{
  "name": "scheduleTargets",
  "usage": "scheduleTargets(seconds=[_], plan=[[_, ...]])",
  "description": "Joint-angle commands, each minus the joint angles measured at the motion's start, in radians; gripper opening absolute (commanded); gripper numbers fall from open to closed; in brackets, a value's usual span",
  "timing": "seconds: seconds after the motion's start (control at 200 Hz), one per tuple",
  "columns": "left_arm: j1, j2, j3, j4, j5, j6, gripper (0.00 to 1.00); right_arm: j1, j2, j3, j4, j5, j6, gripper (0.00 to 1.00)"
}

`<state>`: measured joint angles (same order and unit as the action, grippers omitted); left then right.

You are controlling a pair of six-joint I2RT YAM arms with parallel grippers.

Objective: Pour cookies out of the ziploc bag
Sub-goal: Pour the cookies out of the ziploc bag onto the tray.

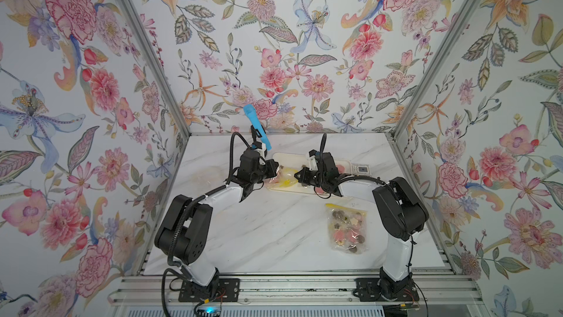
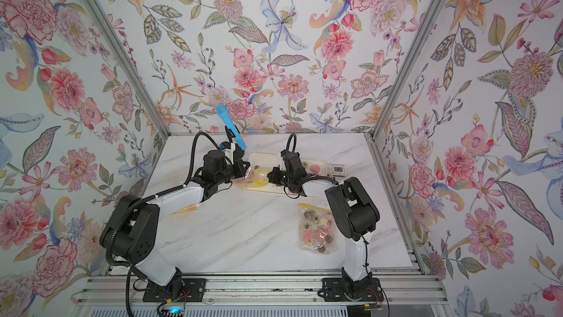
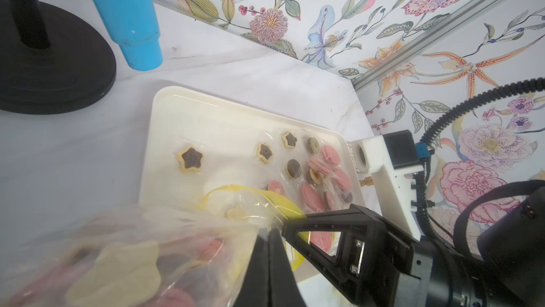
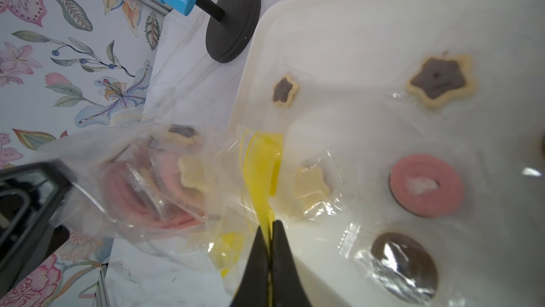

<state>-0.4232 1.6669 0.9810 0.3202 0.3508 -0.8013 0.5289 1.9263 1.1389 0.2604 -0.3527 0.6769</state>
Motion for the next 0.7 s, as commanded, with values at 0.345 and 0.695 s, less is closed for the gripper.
scheduleTargets(seconds=[0.345,0.695], plan=[[-0.008,0.000,0.168,-0.125,-0.073,0.072,0.00,-0.015,-0.047,0.051,-0.013,-0.047,-0.002,0.00],[-0.018,0.040,0.186,-0.131,-0.055,0.051,0.00,-0.029,-0.027,0.018,-0.006,-0.047,0.001,0.00]])
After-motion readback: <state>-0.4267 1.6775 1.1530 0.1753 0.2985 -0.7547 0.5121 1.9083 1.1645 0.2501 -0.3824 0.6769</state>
